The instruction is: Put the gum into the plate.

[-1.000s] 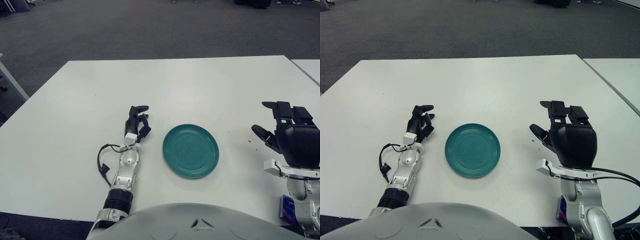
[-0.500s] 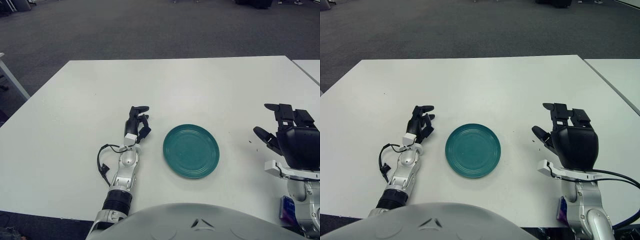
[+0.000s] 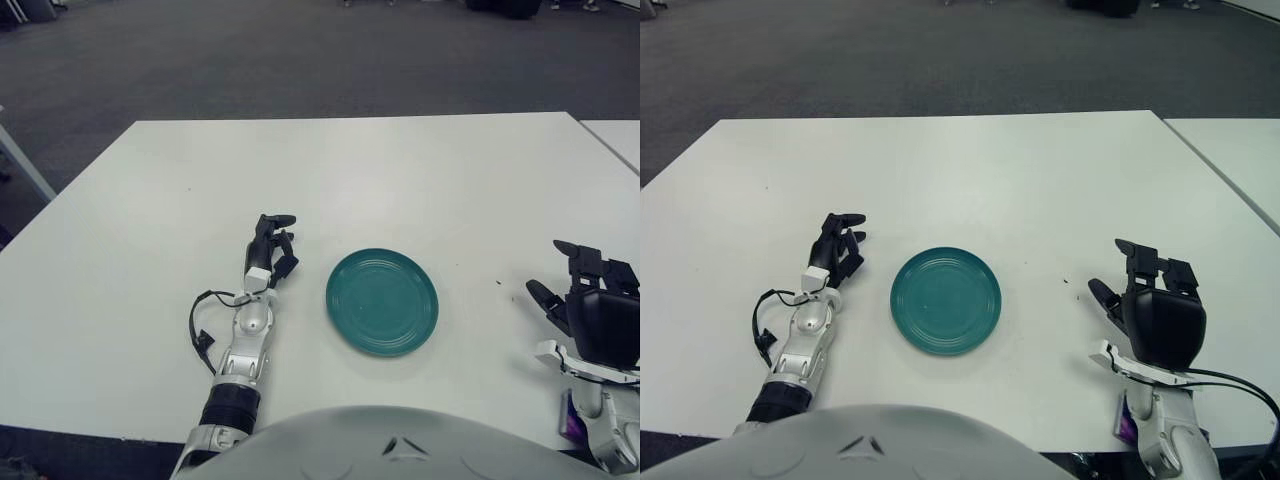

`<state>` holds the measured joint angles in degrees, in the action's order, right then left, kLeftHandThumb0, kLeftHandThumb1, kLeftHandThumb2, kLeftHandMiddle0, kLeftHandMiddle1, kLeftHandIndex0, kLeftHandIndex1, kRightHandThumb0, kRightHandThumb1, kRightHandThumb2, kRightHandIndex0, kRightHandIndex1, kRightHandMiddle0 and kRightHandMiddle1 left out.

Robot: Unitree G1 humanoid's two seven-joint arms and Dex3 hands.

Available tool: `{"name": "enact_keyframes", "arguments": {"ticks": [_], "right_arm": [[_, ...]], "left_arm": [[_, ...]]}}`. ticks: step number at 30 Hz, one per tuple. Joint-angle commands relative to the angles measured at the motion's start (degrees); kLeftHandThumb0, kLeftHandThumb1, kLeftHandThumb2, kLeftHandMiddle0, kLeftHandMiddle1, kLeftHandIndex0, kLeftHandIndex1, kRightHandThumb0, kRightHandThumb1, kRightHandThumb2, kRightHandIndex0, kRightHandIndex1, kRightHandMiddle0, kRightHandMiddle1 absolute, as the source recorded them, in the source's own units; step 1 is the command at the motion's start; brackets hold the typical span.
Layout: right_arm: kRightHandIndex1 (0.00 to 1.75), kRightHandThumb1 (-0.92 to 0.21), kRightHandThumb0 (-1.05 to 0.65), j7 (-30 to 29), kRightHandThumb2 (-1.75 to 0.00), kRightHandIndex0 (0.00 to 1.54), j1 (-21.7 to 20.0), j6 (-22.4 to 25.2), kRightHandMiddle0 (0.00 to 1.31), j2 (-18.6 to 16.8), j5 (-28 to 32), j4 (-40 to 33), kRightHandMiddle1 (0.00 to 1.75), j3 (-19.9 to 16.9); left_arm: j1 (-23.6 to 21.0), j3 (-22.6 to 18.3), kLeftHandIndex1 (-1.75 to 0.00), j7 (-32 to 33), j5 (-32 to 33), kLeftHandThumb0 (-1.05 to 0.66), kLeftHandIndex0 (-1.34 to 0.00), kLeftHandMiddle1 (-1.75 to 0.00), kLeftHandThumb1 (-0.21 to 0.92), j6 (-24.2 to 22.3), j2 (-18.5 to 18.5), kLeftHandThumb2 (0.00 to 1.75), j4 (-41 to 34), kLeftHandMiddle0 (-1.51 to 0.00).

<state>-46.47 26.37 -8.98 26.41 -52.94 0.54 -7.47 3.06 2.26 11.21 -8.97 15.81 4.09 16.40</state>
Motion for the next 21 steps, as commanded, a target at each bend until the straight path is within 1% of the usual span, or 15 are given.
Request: {"name": "enact_keyframes", "arguments": {"ticks": [1, 6, 12, 15, 21], "right_arm": [[0.63, -0.92, -0.75, -4.1, -0.45, 0.35, 0.5, 0.4, 0.00, -5.0, 0.8, 10.9, 0.96, 4.3], [0.63, -0.92, -0.75, -7.9, -0.45, 0.37, -1.8, -0.1, 0.00, -5.1, 0.6, 14.7, 0.97, 5.0], [0.64, -0.92, -0.73, -12.2, -0.43, 0.40, -5.3, -0.8, 0.00, -5.3, 0.6, 20.3, 0.98, 5.9], [0.65, -0.92, -0.73, -13.6, -0.42, 0.40, -6.2, -1.0, 0.00, -5.4, 0.7, 22.2, 0.98, 6.3], [0.66, -0.92, -0.73, -15.9, -0.42, 0.41, -8.2, -1.5, 0.00, -5.7, 1.0, 25.9, 0.99, 6.9]], "left_arm": [[1.5, -0.1, -1.21, 0.5, -0.8, -0.73, -0.32, -1.08, 0.92, -2.7, -0.6, 1.00, -1.0, -0.32], [1.7, -0.1, -1.21, 0.4, -1.1, -0.73, -0.33, -1.08, 0.92, -3.6, -0.7, 1.00, -2.1, -0.32], [1.5, -0.8, -1.22, -0.7, 0.4, -0.71, -0.33, -1.10, 0.92, -2.7, -1.0, 0.99, -1.2, -0.31], [1.5, -0.9, -1.22, -0.5, 0.3, -0.71, -0.33, -1.10, 0.92, -2.4, -1.1, 0.99, -1.2, -0.31], [1.8, -0.6, -1.22, 1.4, -1.6, -0.74, -0.32, -1.09, 0.92, -4.2, -0.8, 1.00, -2.4, -0.31]]}}
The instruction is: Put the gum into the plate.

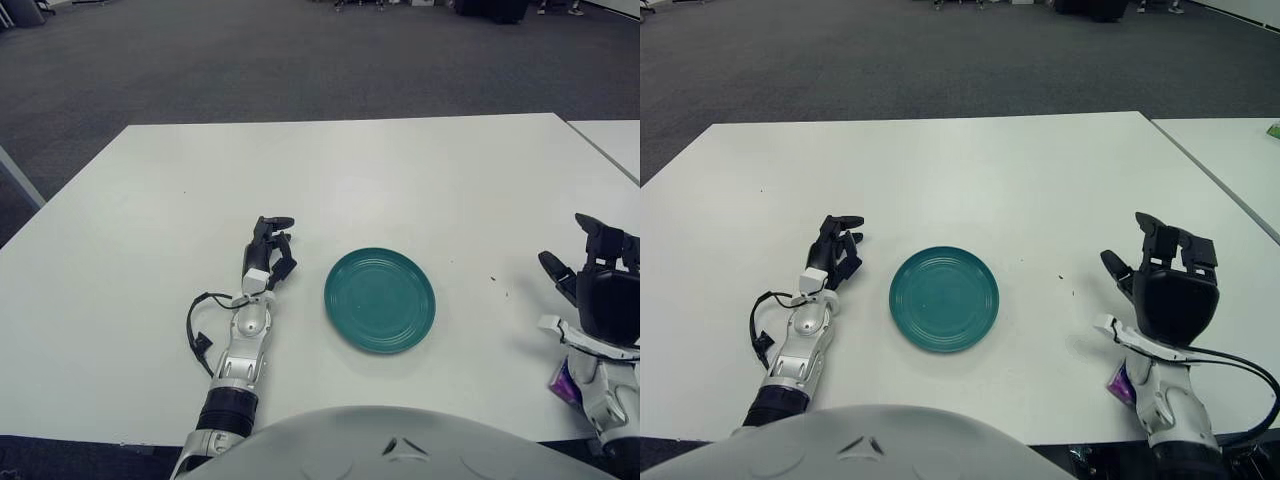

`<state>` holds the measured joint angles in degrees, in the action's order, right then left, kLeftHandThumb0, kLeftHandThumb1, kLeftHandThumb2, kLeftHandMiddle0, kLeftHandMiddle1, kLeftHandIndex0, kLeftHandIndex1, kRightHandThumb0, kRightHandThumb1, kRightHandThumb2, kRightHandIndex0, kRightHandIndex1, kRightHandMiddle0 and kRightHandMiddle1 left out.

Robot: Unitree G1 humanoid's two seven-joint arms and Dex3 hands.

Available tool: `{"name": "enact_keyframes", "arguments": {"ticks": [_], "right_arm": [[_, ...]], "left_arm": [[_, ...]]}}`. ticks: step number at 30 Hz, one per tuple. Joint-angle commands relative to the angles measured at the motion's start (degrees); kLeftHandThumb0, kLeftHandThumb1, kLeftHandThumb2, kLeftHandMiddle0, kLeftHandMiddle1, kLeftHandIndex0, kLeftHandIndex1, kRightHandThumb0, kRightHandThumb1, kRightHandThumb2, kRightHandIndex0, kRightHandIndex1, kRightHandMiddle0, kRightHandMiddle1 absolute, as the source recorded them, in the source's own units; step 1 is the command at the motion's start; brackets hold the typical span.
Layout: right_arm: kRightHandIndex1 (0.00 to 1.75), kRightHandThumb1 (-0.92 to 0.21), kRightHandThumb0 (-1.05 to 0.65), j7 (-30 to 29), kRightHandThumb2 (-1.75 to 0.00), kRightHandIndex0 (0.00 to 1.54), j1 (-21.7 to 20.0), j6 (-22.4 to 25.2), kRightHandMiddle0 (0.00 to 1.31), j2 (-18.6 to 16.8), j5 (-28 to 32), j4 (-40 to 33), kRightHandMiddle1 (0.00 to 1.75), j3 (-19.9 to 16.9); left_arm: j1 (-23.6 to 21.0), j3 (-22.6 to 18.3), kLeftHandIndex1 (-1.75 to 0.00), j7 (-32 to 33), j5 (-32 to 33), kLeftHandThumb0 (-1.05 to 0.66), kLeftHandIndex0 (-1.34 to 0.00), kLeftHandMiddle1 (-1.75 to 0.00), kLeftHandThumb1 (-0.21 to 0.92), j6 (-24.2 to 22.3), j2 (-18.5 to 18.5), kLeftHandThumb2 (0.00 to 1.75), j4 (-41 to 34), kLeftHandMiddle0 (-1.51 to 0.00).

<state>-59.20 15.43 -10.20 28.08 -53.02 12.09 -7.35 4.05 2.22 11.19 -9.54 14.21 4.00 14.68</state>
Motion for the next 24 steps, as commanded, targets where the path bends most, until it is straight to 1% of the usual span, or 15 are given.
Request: {"name": "enact_keyframes", "arguments": {"ticks": [1, 4, 11, 16, 24], "right_arm": [[0.66, -0.92, -0.73, -3.6, -0.42, 0.41, 2.3, -0.5, 0.00, -7.4, 1.0, 14.9, 0.99, 7.0], [0.67, -0.92, -0.73, -5.0, -0.43, 0.41, 0.9, -1.3, 0.00, -7.7, 0.8, 16.6, 1.00, 7.8], [0.69, -0.92, -0.75, -6.0, -0.44, 0.40, -3.5, -1.1, 0.00, -9.0, -0.2, 19.4, 1.01, 10.3], [0.74, -0.92, -0.74, -6.3, -0.44, 0.36, -8.2, 0.0, 0.00, -9.7, -1.8, 21.3, 0.99, 12.7], [0.78, -0.92, -0.72, -6.1, -0.41, 0.34, -11.3, 1.4, 0.00, -9.5, -2.0, 22.4, 1.01, 15.8]], "left_arm": [[0.9, -0.6, -1.22, 1.6, -1.2, -0.74, -0.32, -1.09, 0.92, -3.0, -0.6, 1.01, -0.9, -0.31], [1.0, -0.5, -1.24, 1.7, -1.3, -0.72, -0.34, -1.10, 0.92, -3.8, -0.4, 1.00, -1.5, -0.32], [1.0, -0.2, -1.24, 1.1, -0.8, -0.69, -0.36, -1.13, 0.92, -2.7, -0.3, 0.99, -1.3, -0.33], [0.4, 0.1, -1.22, 1.1, -0.5, -0.68, -0.34, -1.14, 0.92, -2.1, 0.1, 1.00, 0.2, -0.32], [0.1, 0.3, -1.23, 1.4, -0.2, -0.69, -0.29, -1.11, 0.92, -0.4, 0.6, 1.00, 1.8, -0.30]]}}
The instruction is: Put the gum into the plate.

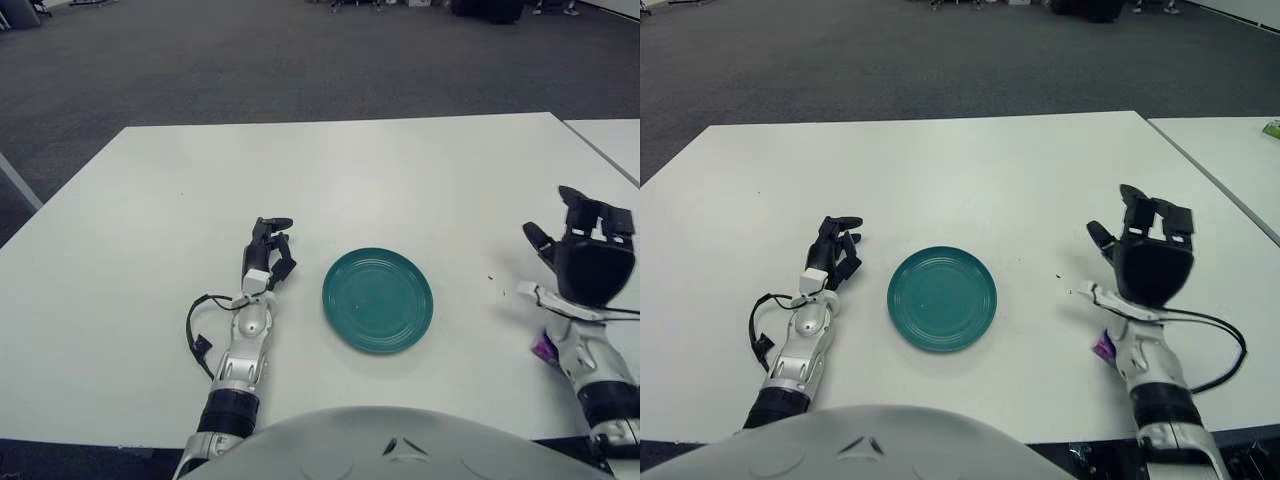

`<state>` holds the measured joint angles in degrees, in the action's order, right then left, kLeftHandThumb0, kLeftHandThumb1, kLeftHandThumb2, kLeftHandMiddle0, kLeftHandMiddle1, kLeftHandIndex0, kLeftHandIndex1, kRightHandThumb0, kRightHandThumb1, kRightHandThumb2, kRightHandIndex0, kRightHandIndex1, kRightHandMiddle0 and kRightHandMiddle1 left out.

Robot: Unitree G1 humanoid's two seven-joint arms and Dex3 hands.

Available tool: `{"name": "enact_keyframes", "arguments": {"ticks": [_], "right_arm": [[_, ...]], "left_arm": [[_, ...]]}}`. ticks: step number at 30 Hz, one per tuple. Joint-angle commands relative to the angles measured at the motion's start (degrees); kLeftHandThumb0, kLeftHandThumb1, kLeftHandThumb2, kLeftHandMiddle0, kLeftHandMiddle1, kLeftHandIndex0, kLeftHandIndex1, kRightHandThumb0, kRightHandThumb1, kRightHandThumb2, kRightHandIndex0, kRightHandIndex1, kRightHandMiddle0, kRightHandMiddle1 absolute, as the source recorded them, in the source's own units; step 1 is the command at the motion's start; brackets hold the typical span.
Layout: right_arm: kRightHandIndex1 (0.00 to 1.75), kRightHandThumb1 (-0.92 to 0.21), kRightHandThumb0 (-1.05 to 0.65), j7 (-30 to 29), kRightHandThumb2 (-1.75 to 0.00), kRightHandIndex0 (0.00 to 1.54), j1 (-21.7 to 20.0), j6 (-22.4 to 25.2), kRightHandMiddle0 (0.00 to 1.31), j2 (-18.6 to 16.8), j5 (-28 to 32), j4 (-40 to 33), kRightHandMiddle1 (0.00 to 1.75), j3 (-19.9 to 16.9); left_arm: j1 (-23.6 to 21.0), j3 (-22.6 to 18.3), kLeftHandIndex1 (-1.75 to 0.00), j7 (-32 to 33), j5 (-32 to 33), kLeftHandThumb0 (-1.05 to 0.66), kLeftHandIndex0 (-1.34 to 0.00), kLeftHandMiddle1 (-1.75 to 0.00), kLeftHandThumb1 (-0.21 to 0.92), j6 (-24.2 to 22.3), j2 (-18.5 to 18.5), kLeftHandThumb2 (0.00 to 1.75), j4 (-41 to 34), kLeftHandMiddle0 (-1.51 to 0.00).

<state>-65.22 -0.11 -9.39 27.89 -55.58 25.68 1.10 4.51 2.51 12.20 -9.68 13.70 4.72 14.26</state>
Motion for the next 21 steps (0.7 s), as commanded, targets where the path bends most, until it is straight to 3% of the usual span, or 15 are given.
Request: {"name": "enact_keyframes", "arguments": {"ticks": [1, 8, 21], "right_arm": [[0.78, -0.92, -0.72, 0.2, -0.40, 0.34, 3.9, 0.9, 0.00, -9.3, 0.6, 9.0, 1.01, 7.8], [0.77, -0.92, -0.74, 2.5, -0.41, 0.33, 1.0, 3.4, 0.00, -8.9, 0.7, 10.1, 1.02, 10.8], [0.76, -0.90, -0.74, 8.3, -0.36, 0.32, -6.0, 7.7, 0.00, -9.3, 0.9, 13.0, 1.03, 16.3]], "left_arm": [[-0.4, 0.1, -1.23, 0.4, 0.0, -0.69, -0.29, -1.11, 0.92, 0.4, -0.1, 1.00, 2.4, -0.30], [0.2, 0.6, -1.23, 0.8, -0.2, -0.70, -0.28, -1.11, 0.92, 0.7, 1.1, 0.99, 1.4, -0.28], [1.3, 2.4, -1.26, 3.6, -2.1, -0.67, -0.27, -1.17, 0.92, -3.1, 2.9, 0.98, -1.6, -0.26]]}}
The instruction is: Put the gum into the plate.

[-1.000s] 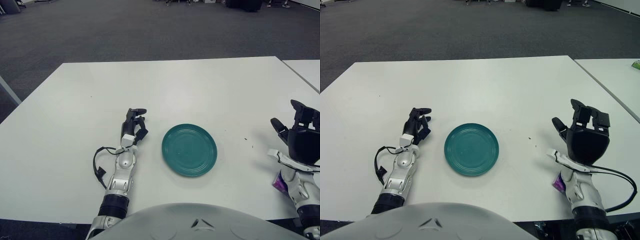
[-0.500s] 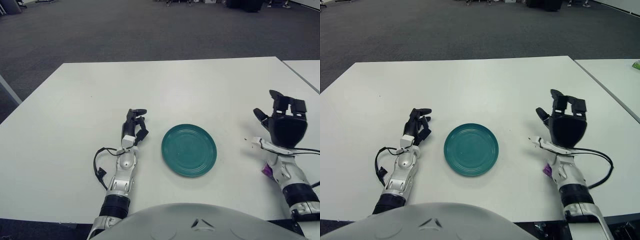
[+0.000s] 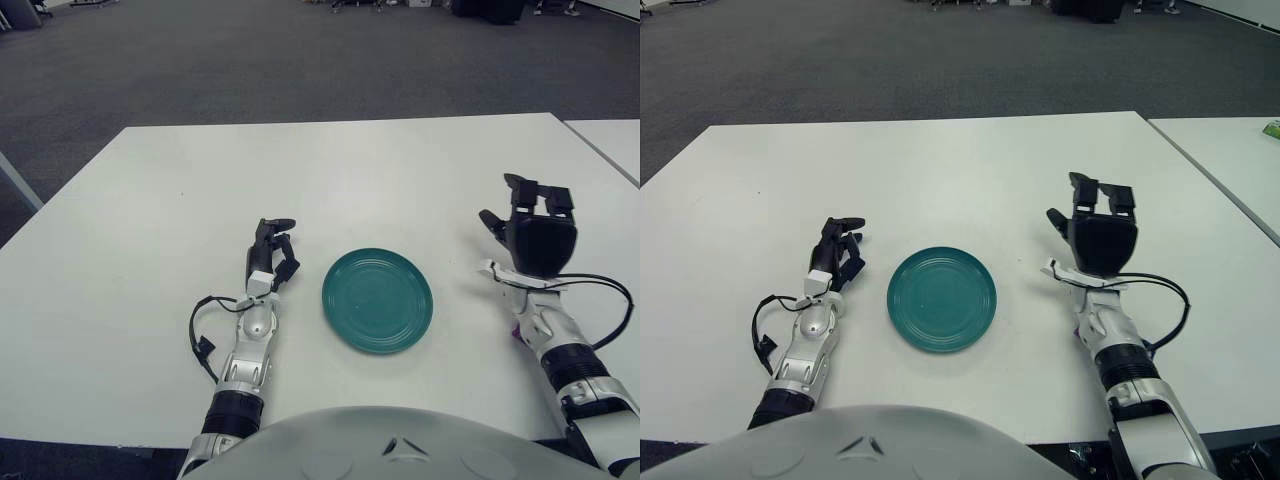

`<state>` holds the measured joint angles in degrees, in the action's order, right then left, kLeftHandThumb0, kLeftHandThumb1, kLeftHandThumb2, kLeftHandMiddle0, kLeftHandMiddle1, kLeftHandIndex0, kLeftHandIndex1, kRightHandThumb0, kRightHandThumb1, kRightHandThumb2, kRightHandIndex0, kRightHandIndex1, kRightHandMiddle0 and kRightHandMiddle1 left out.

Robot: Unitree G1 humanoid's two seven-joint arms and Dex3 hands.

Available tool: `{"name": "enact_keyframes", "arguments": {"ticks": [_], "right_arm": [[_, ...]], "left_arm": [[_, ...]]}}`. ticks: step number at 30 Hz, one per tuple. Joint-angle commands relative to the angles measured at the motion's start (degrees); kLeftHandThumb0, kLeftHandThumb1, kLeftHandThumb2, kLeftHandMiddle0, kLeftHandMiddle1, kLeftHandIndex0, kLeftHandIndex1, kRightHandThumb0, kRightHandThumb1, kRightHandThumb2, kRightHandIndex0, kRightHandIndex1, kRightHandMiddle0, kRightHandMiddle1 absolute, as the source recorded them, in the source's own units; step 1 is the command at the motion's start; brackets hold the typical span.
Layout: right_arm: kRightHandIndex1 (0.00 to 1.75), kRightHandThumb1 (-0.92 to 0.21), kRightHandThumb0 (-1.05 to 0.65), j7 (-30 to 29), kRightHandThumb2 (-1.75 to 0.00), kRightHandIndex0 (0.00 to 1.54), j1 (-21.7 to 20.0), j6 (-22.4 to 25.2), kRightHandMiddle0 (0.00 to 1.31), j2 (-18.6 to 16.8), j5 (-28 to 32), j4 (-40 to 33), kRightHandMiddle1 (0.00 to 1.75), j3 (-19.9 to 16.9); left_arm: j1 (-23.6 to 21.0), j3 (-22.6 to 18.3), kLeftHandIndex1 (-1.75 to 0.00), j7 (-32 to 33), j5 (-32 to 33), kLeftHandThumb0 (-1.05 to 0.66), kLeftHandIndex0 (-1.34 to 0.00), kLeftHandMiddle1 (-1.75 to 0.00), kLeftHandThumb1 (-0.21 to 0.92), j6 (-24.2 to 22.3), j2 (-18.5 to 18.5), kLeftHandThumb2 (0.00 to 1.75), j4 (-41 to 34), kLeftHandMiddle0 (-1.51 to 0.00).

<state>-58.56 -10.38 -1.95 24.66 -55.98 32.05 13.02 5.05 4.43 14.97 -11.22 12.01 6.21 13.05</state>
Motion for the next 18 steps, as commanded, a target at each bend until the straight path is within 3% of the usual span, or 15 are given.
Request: {"name": "enact_keyframes", "arguments": {"ticks": [1, 6, 18], "right_arm": [[0.76, -0.90, -0.74, 2.1, -0.36, 0.32, 3.2, 0.5, 0.00, -6.2, 1.3, 7.7, 1.03, 4.8], [0.76, -0.91, -0.72, 2.2, -0.36, 0.30, -1.3, 0.5, 0.00, -7.1, 1.2, 13.3, 1.03, 6.8], [0.74, -0.91, -0.71, 0.9, -0.36, 0.28, -7.4, 2.0, 0.00, -10.3, 1.2, 21.6, 1.04, 11.5]], "left_arm": [[0.7, 0.6, -1.27, 0.9, -0.5, -0.66, -0.27, -1.18, 0.92, -1.4, 1.4, 0.98, -0.3, -0.26], [0.3, 1.1, -1.29, 0.4, 0.0, -0.68, -0.31, -1.27, 0.92, -0.3, 0.9, 0.99, 0.7, -0.27], [-0.2, 0.9, -1.29, 0.8, 0.9, -0.69, -0.31, -1.24, 0.92, 1.1, 1.5, 0.99, 2.8, -0.25]]}}
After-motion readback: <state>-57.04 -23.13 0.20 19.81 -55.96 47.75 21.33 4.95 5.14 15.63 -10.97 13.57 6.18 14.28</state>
